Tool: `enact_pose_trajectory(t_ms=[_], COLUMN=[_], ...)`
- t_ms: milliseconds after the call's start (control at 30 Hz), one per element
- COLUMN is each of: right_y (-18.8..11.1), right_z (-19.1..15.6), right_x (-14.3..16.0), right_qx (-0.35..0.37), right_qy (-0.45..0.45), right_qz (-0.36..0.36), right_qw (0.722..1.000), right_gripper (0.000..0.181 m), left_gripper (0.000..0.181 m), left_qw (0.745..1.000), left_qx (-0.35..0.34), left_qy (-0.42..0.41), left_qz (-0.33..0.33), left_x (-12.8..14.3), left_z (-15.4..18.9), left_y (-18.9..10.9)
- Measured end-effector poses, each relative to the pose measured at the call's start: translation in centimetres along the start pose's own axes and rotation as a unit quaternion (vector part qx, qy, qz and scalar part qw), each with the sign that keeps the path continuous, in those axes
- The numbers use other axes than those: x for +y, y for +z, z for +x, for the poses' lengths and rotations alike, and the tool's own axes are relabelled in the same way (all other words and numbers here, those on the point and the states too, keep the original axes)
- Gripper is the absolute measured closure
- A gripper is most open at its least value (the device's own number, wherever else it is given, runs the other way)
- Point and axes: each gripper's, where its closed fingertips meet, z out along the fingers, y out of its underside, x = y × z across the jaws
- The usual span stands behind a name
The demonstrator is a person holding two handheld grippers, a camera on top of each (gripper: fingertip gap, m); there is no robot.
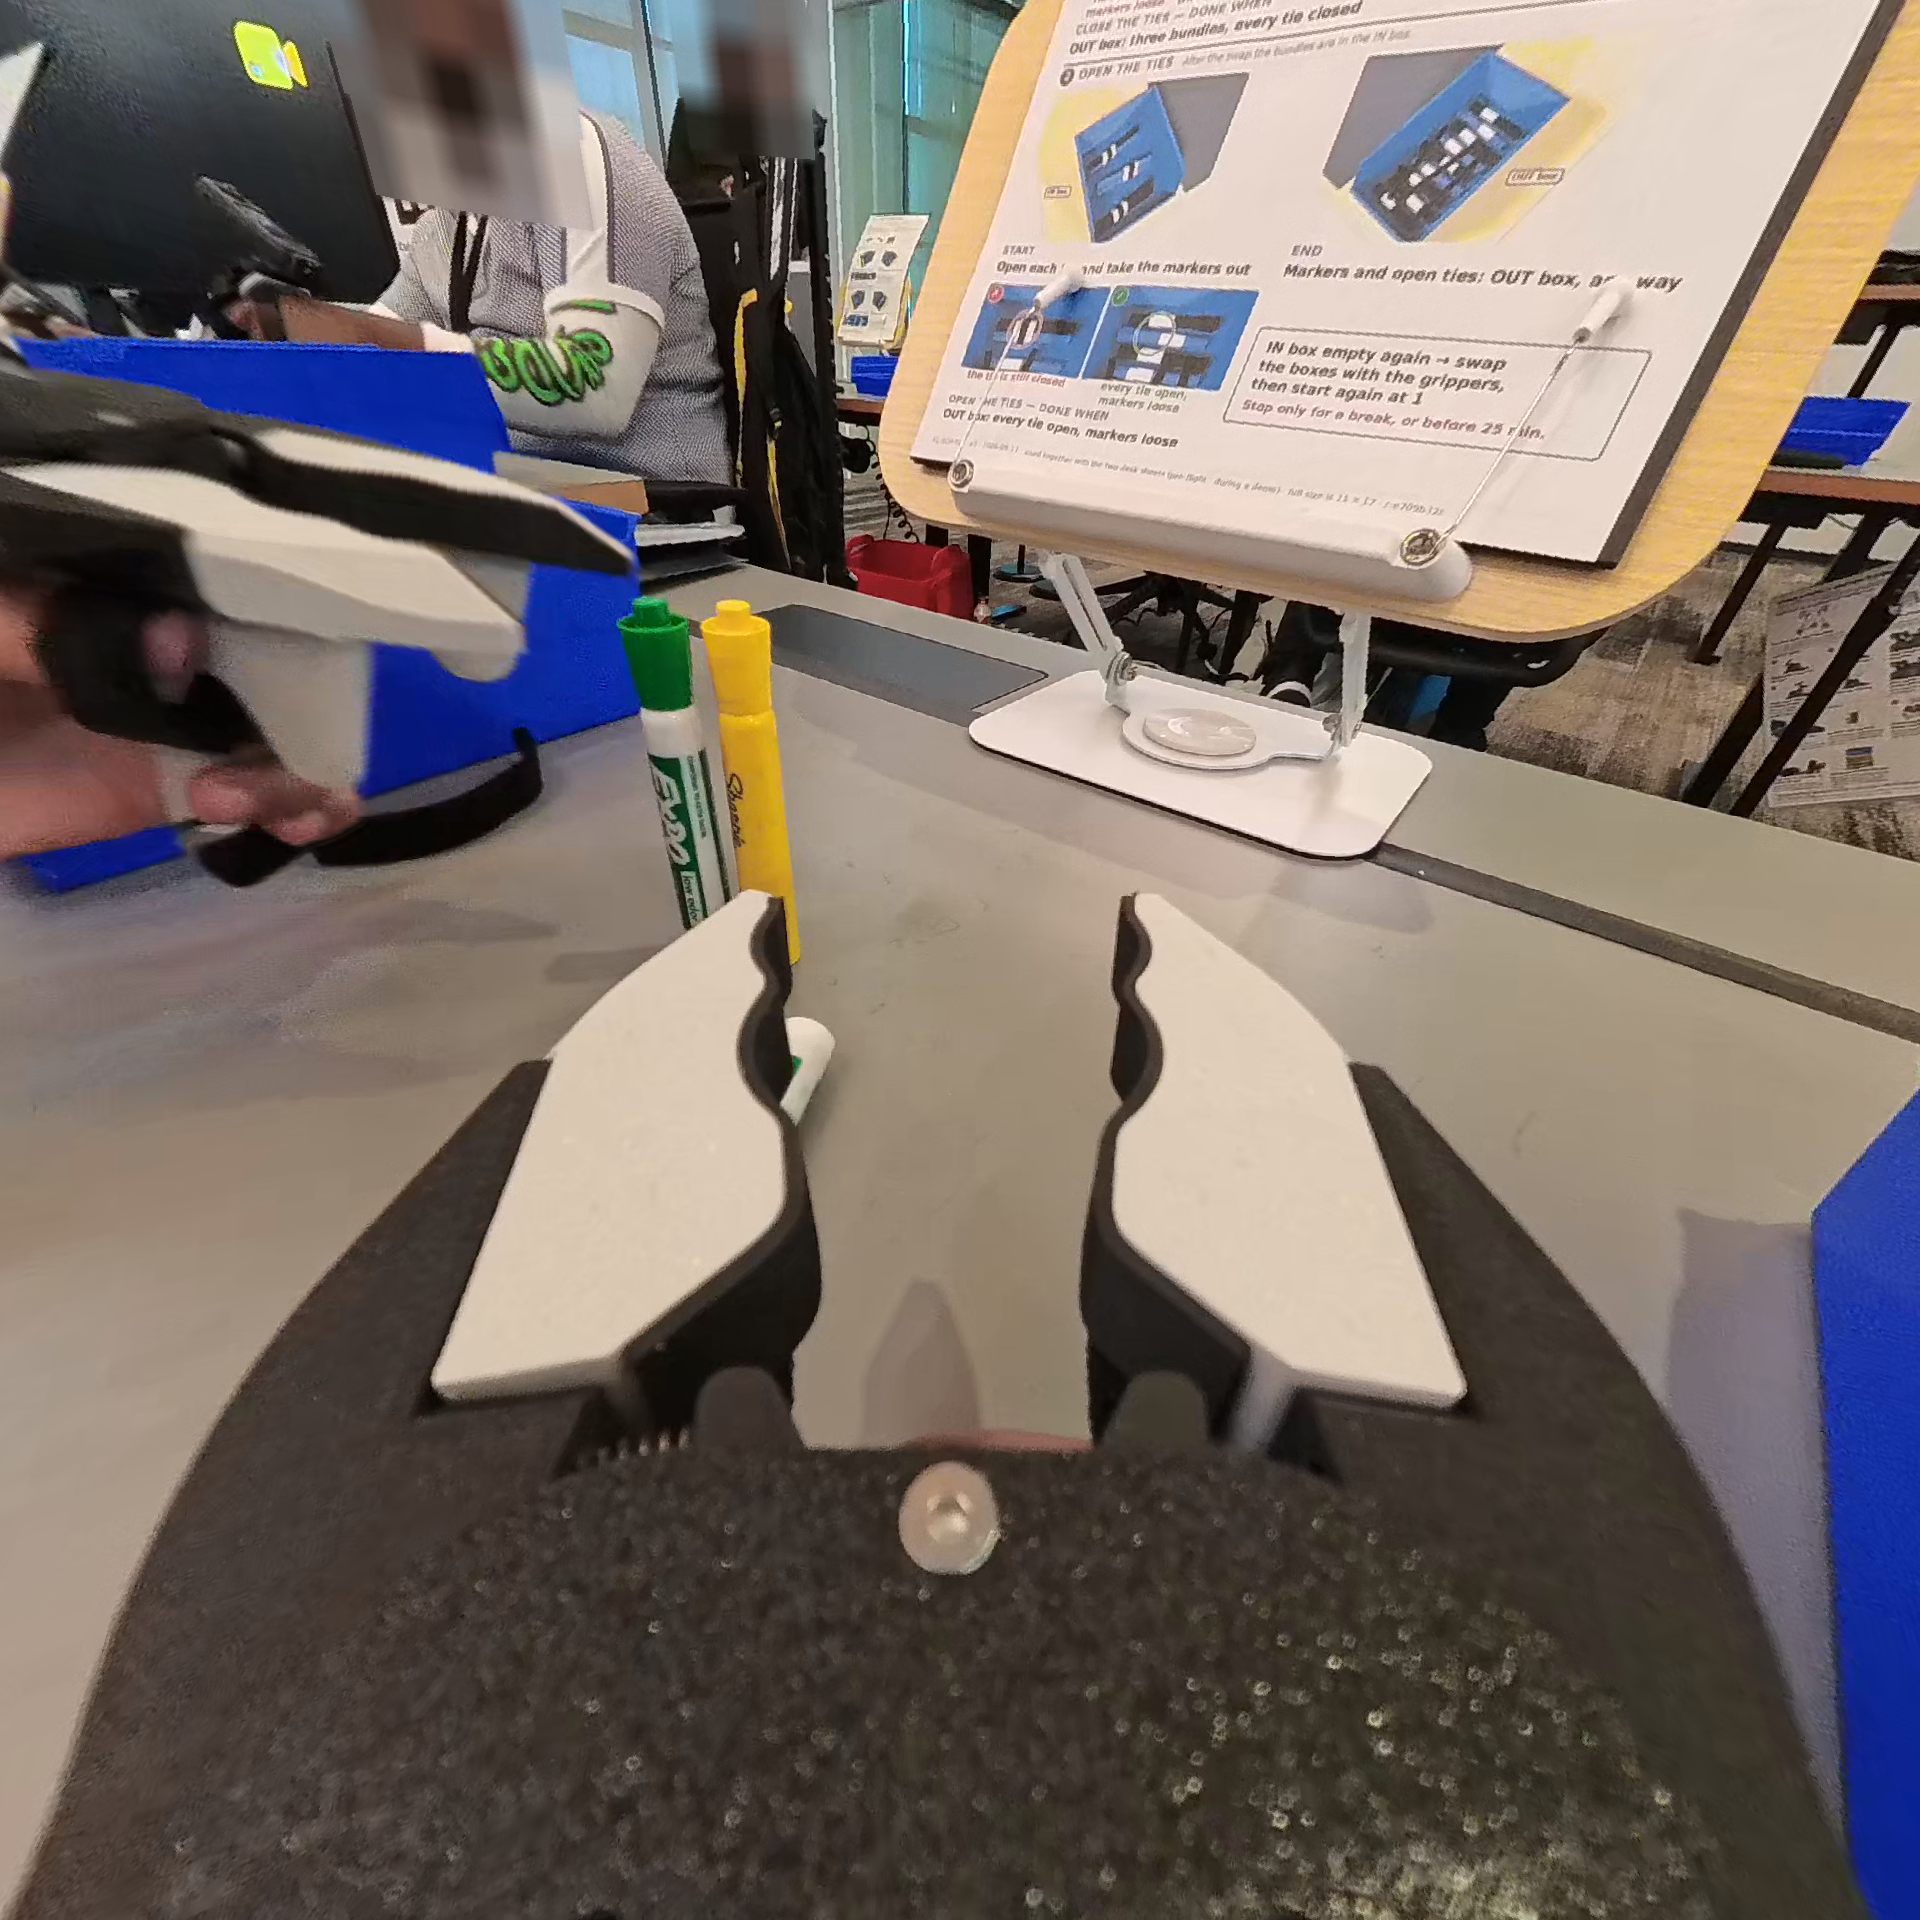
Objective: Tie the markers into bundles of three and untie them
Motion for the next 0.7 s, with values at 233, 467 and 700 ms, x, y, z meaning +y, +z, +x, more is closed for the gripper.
enact_pose_trajectory(t_ms=[233, 467, 700], right_y=[0.0, -0.3, -0.6], right_z=[0.0, 0.0, -0.9], right_x=[0.0, -0.1, 0.3], right_qx=[0.002, 0.006, -0.006], right_qy=[-0.003, 0.003, -0.001], right_qz=[0.001, 0.006, -0.018], right_qw=[1.0, 1.0, 1.0], right_gripper=[0.121, 0.121, 0.12], left_gripper=[0.099, 0.105, 0.104], left_qw=[0.996, 0.996, 0.989], left_qx=[-0.05, -0.062, -0.053], left_qy=[-0.061, -0.057, -0.141], left_qz=[0.034, 0.011, 0.01], left_x=[-0.4, 2.4, 3.4], left_z=[3.7, 5.9, 5.1], left_y=[-6.0, -7.1, -6.4])
